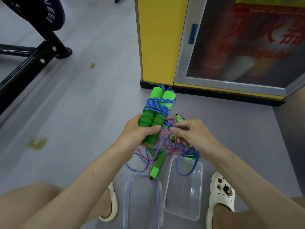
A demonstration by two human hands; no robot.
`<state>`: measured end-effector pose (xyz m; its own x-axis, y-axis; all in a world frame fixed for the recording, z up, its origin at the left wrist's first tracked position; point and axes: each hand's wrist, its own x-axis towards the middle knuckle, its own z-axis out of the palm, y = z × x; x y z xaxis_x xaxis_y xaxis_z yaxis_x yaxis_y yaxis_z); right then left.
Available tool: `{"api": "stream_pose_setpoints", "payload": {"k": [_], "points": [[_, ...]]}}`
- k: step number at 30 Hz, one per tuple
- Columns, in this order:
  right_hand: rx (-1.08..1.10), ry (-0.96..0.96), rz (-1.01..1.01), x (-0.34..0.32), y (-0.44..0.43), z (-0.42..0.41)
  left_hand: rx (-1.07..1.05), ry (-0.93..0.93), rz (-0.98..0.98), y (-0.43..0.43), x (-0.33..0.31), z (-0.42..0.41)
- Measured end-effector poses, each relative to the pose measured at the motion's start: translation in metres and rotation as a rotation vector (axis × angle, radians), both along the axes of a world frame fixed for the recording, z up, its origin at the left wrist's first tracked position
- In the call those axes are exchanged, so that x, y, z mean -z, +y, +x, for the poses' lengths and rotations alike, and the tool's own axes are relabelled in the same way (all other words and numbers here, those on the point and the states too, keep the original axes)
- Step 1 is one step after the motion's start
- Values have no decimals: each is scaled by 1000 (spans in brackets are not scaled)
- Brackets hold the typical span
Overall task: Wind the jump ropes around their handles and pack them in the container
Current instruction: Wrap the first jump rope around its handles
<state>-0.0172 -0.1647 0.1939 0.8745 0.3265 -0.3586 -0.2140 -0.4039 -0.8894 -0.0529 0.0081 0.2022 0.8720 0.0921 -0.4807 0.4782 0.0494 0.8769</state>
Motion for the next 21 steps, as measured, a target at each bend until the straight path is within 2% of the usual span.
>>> {"api": "stream_pose_setpoints", "payload": {"k": [4, 9, 15, 21], "points": [[24, -64, -138, 4, 1, 3, 30, -86, 132, -2, 3, 0], [154, 126, 82, 2, 2, 1, 158, -257, 704, -5, 13, -2], [44, 191, 22, 0, 4, 1, 172, -297, 1112, -17, 14, -6], [-33, 170, -87, 4, 4, 3, 202, -282, 1252, -14, 20, -5]]}}
